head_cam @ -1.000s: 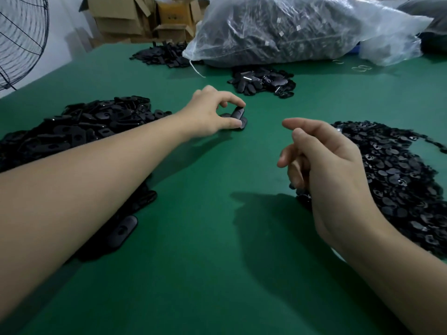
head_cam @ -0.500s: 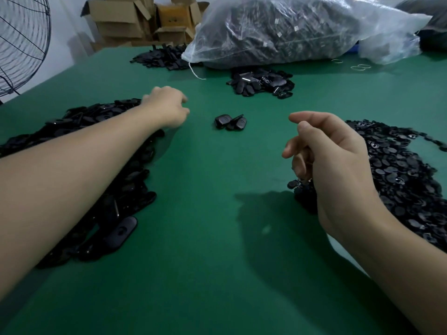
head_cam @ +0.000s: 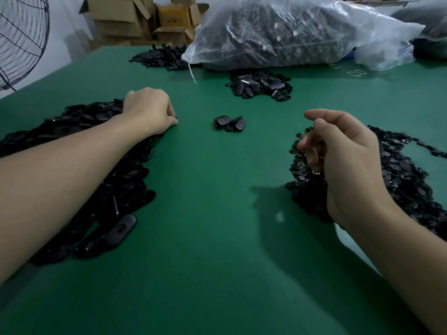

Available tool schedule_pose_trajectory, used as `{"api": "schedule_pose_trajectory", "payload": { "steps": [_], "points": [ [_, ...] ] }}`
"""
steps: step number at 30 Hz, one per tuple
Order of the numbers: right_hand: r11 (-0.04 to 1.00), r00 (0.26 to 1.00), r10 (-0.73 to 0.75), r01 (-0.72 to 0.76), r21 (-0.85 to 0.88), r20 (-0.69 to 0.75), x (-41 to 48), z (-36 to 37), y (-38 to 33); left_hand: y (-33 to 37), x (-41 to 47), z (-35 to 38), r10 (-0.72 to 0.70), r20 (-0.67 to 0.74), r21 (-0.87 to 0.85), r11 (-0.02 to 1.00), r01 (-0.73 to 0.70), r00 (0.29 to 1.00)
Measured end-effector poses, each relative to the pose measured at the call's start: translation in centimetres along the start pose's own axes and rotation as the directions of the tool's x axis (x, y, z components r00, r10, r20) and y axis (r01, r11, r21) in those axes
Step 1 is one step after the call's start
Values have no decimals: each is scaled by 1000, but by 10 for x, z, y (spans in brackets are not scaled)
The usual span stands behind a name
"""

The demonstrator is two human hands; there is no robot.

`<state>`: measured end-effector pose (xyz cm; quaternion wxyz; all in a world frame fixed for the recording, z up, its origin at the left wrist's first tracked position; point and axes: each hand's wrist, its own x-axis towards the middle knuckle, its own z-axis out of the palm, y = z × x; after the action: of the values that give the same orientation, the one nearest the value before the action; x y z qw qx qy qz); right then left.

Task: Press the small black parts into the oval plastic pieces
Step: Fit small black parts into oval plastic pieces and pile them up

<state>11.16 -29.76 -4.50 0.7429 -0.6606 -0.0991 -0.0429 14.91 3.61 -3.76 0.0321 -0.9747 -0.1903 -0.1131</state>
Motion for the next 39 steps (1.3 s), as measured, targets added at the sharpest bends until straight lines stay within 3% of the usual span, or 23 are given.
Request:
{"api": "schedule_pose_trajectory", "payload": {
  "steps": [4,8,13,15,17,19,21,25,28,30,32,33,35,36,37,39],
  "points": [
    [1000,1000,14,-14,-14,-12,4,-3,2,0,-4,2,15,-41,-14,1000,-16,999],
    [997,999,-23,21,-72,-26,7,-5,6,4,-14,-1,128,-116,6,992,-128,985],
    [968,995,-91,95,-234,27,10,-8,8,18,-26,-17,61,-134,-418,901,-113,989],
    [870,982,-144,183,-457,118,10,-9,9,23,-35,-22,29,-137,-559,823,-101,990],
    [592,953,-181,303,-747,243,9,-10,13,27,-48,-24,62,-154,-586,798,-141,986],
    [273,936,-157,346,-897,314,5,-8,16,27,-58,-20,149,-180,-457,863,-217,972],
    [124,941,-95,336,-934,326,4,-7,17,22,-65,-14,224,-151,-261,930,-258,963],
    [40,948,-59,315,-948,312,6,-9,17,11,-72,-5,398,-116,93,916,-389,910],
    [44,954,-39,299,-953,298,6,-8,15,4,-72,-8,435,-114,198,891,-409,893],
    [52,951,-46,306,-950,304,6,-7,14,6,-74,-13,387,-151,113,921,-372,910],
    [70,942,-84,332,-941,326,5,-6,13,17,-85,-22,248,-177,-248,925,-287,953],
    [78,933,-104,352,-933,344,5,-6,12,25,-92,-27,163,-121,-513,834,-202,979],
    [88,914,-131,397,-913,385,3,-5,11,44,-108,-37,96,135,-893,443,80,986],
    [92,904,-136,420,-903,406,2,-4,10,51,-118,-41,125,249,-946,243,213,961],
    [96,893,-135,442,-892,428,1,-3,10,56,-127,-44,167,316,-947,109,301,934],
    [111,874,-126,482,-869,469,-1,-1,8,61,-146,-46,251,380,-919,-1,393,890]
  ]
}}
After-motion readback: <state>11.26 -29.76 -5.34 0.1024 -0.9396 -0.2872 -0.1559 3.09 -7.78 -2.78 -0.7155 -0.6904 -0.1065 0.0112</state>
